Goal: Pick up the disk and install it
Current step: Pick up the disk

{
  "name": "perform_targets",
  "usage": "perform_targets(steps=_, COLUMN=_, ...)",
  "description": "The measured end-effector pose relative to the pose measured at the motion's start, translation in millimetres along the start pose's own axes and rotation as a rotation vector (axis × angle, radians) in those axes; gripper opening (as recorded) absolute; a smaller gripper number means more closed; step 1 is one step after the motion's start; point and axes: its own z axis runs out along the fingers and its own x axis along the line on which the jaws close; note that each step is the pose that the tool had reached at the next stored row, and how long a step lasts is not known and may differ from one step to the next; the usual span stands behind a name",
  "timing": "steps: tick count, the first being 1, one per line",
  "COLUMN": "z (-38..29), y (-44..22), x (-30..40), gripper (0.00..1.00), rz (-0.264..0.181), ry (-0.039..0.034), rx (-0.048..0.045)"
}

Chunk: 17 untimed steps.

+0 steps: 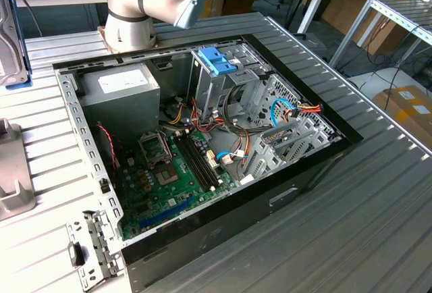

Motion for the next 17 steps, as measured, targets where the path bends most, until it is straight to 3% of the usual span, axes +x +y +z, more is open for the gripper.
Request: perform_targets(steps=17, z=-0.8, y=-9.2, x=5.0, gripper=0.37, rz=0.0, ry=0.0, rx=0.0)
